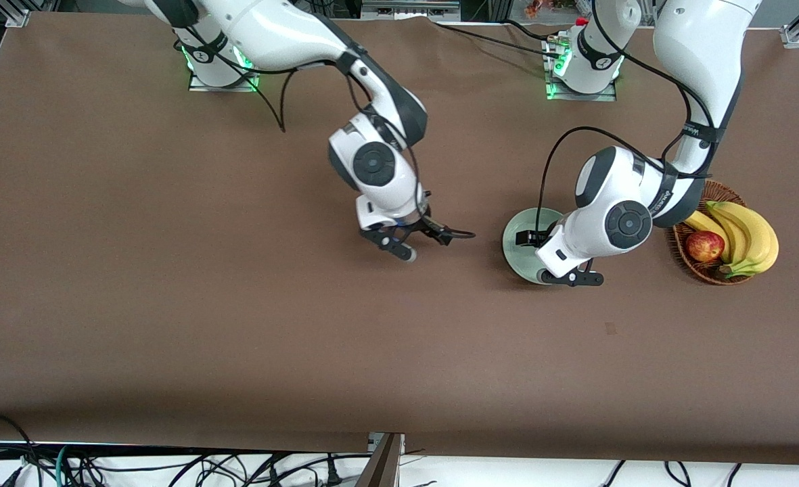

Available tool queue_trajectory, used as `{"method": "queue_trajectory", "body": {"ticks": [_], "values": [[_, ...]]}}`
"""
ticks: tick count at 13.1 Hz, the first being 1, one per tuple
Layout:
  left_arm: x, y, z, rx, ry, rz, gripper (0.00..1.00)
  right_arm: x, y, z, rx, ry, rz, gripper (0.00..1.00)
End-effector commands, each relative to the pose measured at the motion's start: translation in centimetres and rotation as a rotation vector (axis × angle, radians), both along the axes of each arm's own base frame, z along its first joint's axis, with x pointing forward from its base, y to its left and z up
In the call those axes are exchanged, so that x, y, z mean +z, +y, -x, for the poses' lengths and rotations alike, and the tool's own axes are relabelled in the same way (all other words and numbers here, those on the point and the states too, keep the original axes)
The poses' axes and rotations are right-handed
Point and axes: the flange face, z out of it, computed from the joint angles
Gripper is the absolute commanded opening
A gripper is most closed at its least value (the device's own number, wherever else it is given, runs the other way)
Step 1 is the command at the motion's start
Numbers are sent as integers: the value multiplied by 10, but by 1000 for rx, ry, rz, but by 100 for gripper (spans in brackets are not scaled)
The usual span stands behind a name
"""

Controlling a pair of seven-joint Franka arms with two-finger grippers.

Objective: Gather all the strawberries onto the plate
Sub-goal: 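Carry the last strawberry and release it beside the plate with the right gripper, then return the right arm to rest while the left gripper reaches the strawberry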

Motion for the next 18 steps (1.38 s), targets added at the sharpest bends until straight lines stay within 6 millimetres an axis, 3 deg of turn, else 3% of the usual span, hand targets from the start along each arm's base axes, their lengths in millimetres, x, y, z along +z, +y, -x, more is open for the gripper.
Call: {"method": "queue_trajectory", "body": {"ticks": [1, 4, 8, 9, 11, 13, 16, 18], "values": [[24, -31, 6, 160, 8, 24, 100, 41, -73, -22, 66, 58, 103, 100], [8, -81, 19, 294, -7, 7, 100, 105, -163, -29, 195, 46, 145, 100], [-23, -151, 42, 555, -47, -38, 100, 200, -257, -14, 317, 51, 128, 100], [-37, -167, 50, 597, -46, -36, 100, 219, -283, -6, 343, 52, 115, 100], [-59, -189, 66, 598, -81, -75, 100, 231, -328, 13, 369, 51, 73, 100], [-72, -200, 77, 610, -121, -132, 100, 237, -347, 22, 386, 44, 93, 100], [-82, -205, 81, 594, -139, -155, 100, 245, -352, 24, 457, 17, 145, 100], [-91, -215, 94, 575, -125, -165, 85, 245, -362, 21, 459, 16, 176, 100]]}}
